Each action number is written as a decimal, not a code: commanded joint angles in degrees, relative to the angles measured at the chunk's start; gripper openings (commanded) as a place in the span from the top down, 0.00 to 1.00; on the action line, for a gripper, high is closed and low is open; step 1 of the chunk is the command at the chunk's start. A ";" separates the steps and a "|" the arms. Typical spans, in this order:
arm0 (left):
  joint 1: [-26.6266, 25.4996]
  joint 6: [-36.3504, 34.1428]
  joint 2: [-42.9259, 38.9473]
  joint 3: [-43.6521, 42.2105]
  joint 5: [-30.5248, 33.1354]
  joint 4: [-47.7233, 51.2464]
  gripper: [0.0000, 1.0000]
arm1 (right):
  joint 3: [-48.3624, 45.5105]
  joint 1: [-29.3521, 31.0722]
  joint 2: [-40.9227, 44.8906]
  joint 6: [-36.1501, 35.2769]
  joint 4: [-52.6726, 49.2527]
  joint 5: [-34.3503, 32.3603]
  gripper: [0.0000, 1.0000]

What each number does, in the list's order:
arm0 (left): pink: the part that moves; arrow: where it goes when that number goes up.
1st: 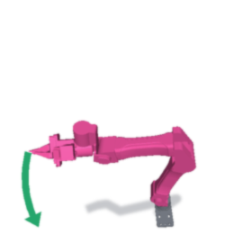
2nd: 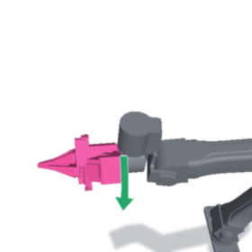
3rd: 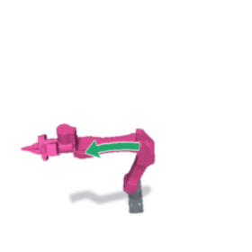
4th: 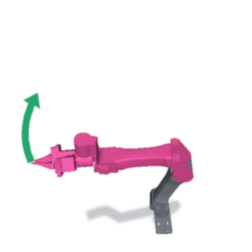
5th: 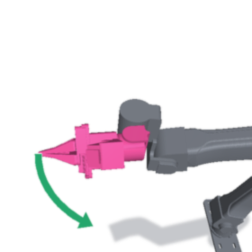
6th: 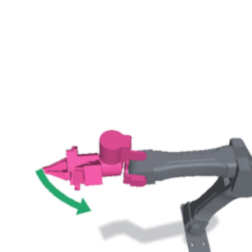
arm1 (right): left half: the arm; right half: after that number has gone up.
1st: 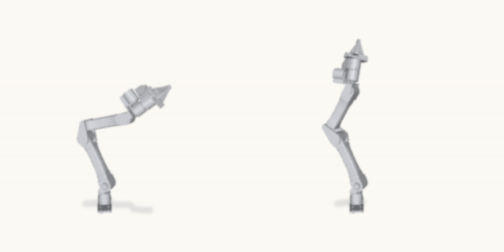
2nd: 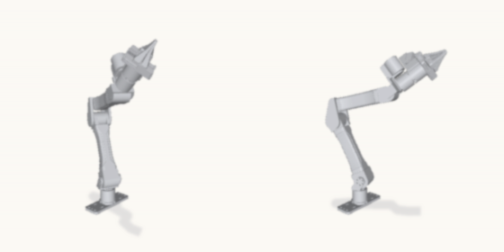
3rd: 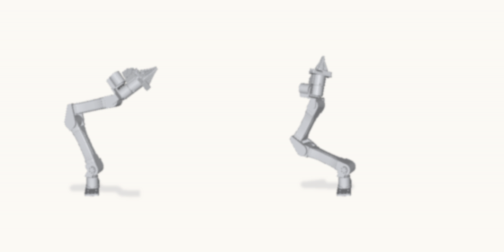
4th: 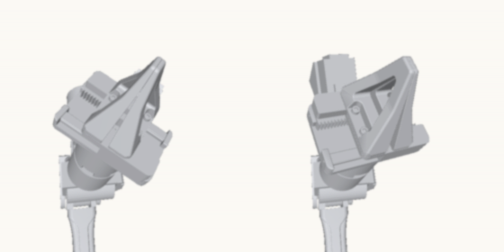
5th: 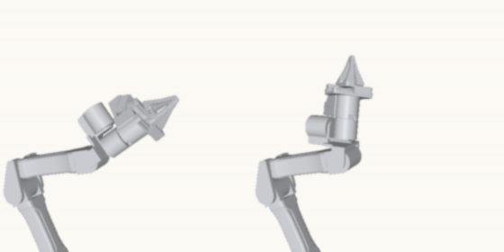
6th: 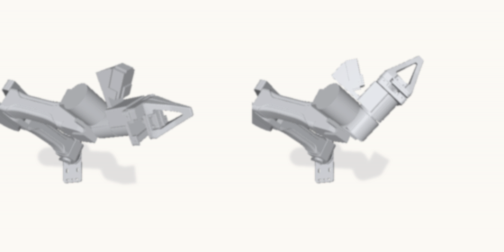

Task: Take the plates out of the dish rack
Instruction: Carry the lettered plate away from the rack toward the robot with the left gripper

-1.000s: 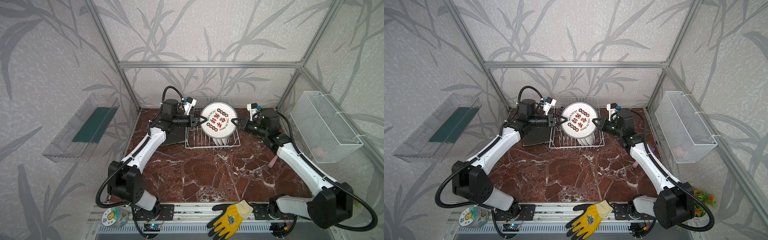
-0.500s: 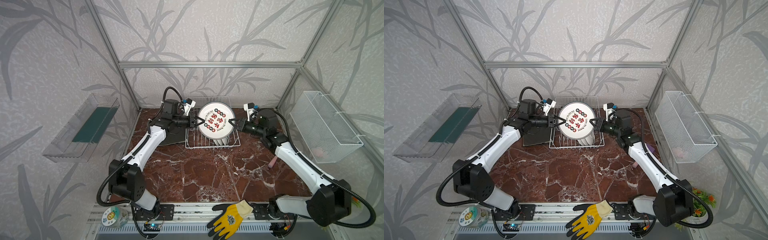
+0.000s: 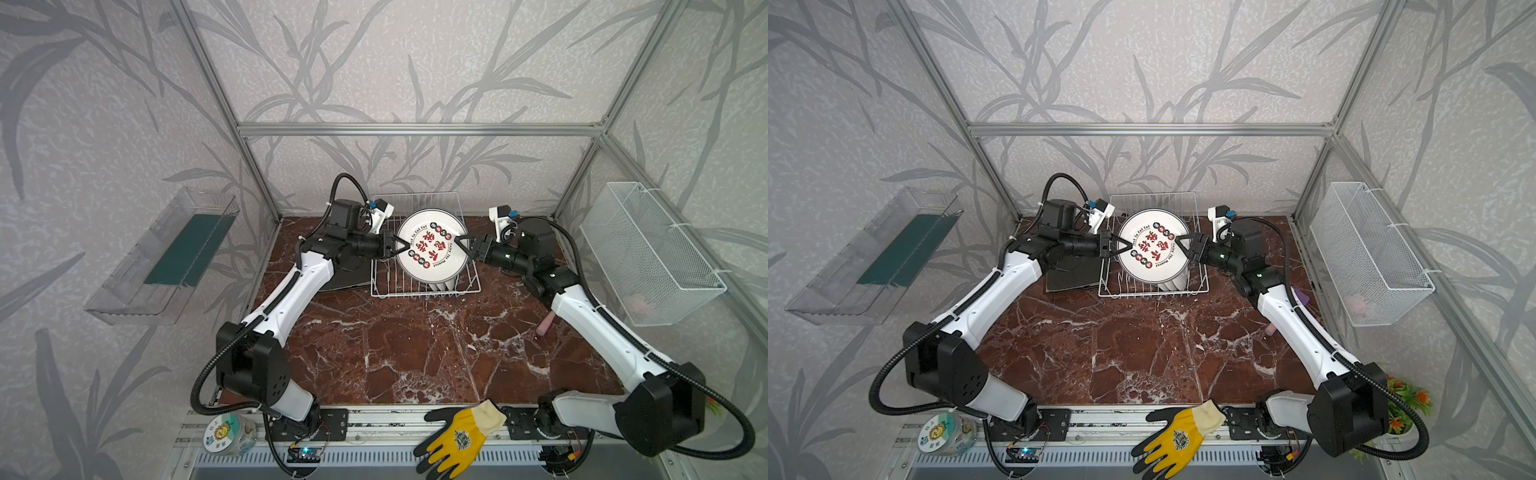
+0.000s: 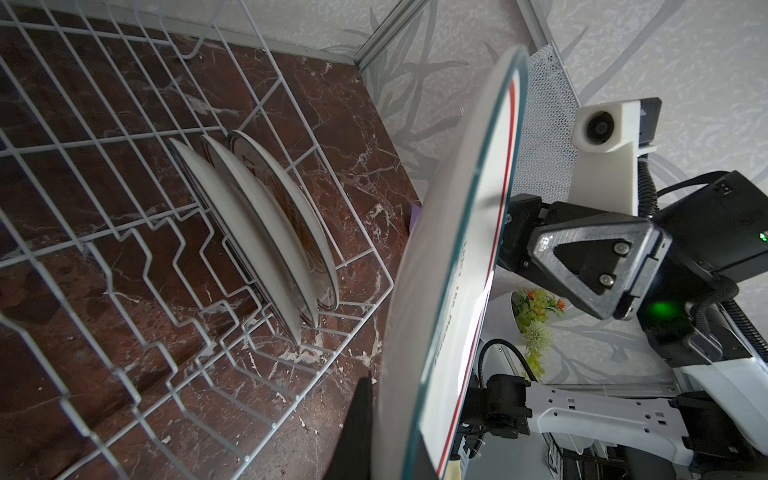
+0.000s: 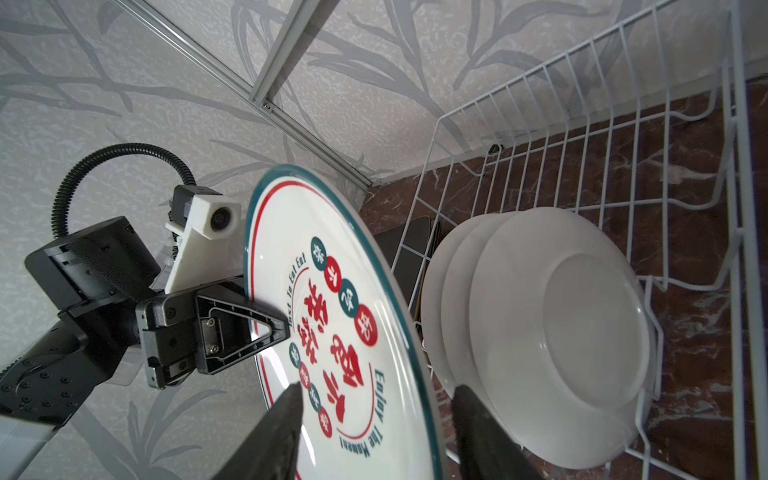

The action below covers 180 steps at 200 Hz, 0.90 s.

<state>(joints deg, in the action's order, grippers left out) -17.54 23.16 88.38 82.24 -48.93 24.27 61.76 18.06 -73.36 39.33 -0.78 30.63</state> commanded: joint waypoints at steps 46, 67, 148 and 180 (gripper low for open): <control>6.03 -3.82 -5.97 10.34 8.26 10.65 1.00 | 2.69 0.22 7.33 -9.88 -9.74 -6.14 0.08; 9.54 -3.55 -6.86 11.25 9.50 12.79 1.00 | 3.01 0.25 8.04 -11.78 -11.13 -5.14 0.01; 20.69 -1.79 -9.99 9.28 6.45 15.21 1.00 | 4.25 1.35 7.88 -17.24 -15.57 -2.33 0.01; 23.53 -6.18 -10.91 8.96 6.66 22.94 1.00 | 4.61 1.97 7.70 -18.30 -16.86 -2.41 0.01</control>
<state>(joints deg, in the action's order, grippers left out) 4.14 19.92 80.82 91.66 -40.03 42.48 64.23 19.53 -66.17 23.18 -15.90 27.42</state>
